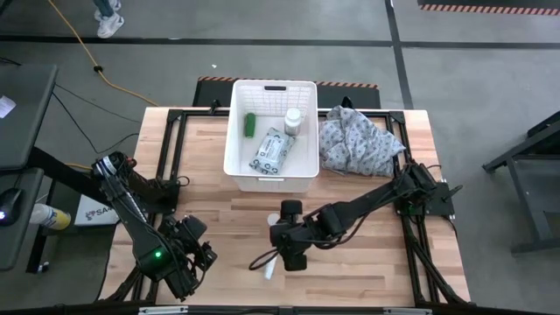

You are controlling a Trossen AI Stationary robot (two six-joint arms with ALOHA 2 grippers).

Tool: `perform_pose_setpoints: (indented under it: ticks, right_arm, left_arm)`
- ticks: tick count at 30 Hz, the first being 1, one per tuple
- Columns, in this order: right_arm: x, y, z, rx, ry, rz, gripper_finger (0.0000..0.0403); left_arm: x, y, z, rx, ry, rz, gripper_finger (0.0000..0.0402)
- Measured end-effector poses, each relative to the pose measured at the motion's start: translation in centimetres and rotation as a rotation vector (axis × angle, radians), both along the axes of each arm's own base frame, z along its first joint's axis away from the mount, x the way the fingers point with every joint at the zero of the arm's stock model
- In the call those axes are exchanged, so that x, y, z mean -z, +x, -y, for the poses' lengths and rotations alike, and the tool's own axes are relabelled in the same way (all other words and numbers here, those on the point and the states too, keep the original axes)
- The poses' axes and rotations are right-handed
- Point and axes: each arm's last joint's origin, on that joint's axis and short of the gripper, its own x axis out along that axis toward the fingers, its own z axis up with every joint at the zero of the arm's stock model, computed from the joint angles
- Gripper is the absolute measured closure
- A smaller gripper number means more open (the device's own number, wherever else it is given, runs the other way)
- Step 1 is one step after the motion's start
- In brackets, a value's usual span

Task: Pick & place medical supplies in basket/bin
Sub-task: Put the orange pill bottle into the white laundry organizer

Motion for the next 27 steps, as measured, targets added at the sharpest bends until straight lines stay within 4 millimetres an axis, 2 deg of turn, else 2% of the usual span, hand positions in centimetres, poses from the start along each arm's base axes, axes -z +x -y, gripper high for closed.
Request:
perform_pose_setpoints:
  ticks: [4,9,21,27]
  right_arm:
    - [0.5,0.3,-0.1,-0.007,-0.041,0.005,0.0056]
    - [2.3,1.3,0.1,0.009,-0.051,-0.032,0.0057]
    - [6.3,3.6,2.4,0.065,-0.061,-0.117,0.0057]
    - [7.3,4.3,3.3,0.084,-0.054,-0.137,0.0057]
  left_arm:
    - [0.0,0.0,0.0,0.001,0.000,0.001,0.0082]
    - [0.0,0.0,0.0,0.001,0.001,0.002,0.0082]
    - [0.0,0.0,0.0,0.004,0.002,0.000,0.0082]
    - [0.0,0.0,0.0,0.004,0.002,0.000,0.0082]
